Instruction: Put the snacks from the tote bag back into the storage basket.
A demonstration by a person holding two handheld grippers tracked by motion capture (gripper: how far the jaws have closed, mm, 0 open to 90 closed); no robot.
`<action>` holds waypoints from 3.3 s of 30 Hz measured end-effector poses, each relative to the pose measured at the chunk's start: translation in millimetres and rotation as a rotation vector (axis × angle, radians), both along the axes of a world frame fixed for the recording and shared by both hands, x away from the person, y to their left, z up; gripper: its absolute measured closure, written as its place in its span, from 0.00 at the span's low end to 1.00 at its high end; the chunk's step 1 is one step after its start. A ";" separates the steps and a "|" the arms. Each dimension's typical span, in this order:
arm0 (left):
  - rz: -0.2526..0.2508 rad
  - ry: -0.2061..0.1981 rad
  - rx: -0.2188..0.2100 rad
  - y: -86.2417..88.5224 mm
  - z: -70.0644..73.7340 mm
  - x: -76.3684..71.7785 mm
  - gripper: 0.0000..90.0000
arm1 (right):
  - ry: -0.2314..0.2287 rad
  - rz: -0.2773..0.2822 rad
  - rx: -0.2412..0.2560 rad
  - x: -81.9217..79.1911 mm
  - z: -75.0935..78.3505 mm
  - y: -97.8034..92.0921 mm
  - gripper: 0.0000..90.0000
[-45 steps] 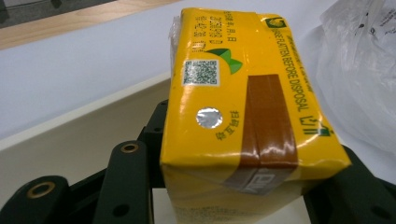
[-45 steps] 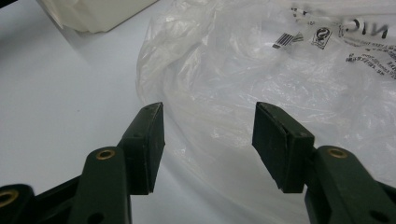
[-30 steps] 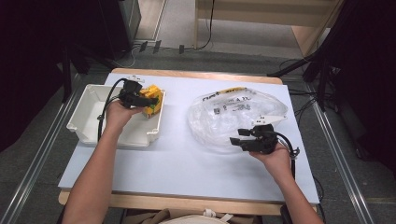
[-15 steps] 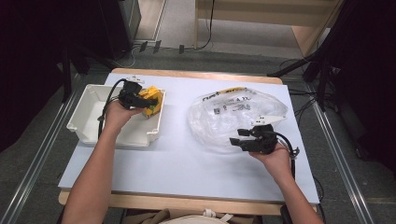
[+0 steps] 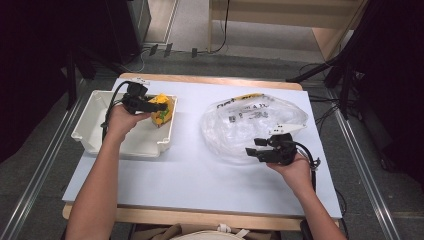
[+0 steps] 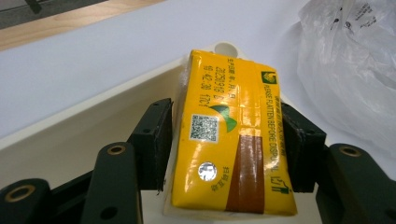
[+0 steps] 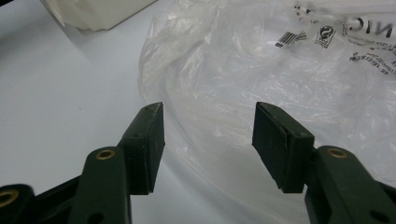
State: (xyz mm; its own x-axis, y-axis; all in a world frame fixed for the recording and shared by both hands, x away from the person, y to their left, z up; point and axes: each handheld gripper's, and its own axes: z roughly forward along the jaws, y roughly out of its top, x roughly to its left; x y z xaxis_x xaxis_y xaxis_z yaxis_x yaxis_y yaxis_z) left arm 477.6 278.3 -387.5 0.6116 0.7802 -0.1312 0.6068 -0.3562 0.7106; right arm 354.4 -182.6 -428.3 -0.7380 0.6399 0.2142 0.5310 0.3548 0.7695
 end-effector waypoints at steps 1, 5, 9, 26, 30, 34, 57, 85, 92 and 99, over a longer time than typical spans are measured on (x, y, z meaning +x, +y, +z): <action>0.001 -0.010 -0.009 0.8 2.9 -1.3 0.50 | 0.002 -0.001 0.002 0.2 -0.2 0.1 0.50; 0.001 -0.005 -0.030 4.1 12.8 -4.7 0.50 | -0.001 0.002 0.001 0.7 0.2 0.9 0.50; 0.000 -0.018 -0.009 5.7 20.7 -9.2 0.50 | 0.002 0.010 -0.002 2.1 -0.1 3.0 0.50; -0.023 -0.063 -0.023 7.5 50.1 -32.7 0.66 | 0.001 0.033 0.003 7.1 0.6 8.9 0.50; -0.013 -0.036 -0.061 8.3 44.1 -35.6 0.80 | -0.001 0.038 -0.004 7.8 1.1 9.9 0.50; -0.032 -0.038 -0.060 9.0 37.8 -38.7 0.92 | -0.001 0.037 -0.004 7.3 1.7 9.8 0.50; -0.080 -0.012 -0.044 4.6 4.4 -46.8 1.00 | 0.000 0.040 -0.013 7.9 0.9 10.4 0.50; -0.021 0.017 -0.033 14.2 -27.0 -36.1 1.00 | -0.009 0.031 -0.017 7.7 0.8 8.8 0.51; 0.009 0.022 -0.019 15.9 -31.1 -32.9 1.00 | -0.011 0.035 -0.020 7.6 0.5 9.5 0.51; 0.027 0.033 -0.008 16.9 -35.1 -29.6 1.00 | -0.005 0.032 -0.019 6.9 0.3 9.1 0.51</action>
State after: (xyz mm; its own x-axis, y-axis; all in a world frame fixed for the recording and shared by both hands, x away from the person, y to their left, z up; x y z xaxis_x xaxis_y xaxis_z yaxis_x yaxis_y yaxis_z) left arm 448.0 295.2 -422.6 0.5852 0.7955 -0.1573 0.6397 -0.3336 0.6925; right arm 361.3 -173.5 -428.0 -0.7591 0.6198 0.1991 0.5156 0.3859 0.7650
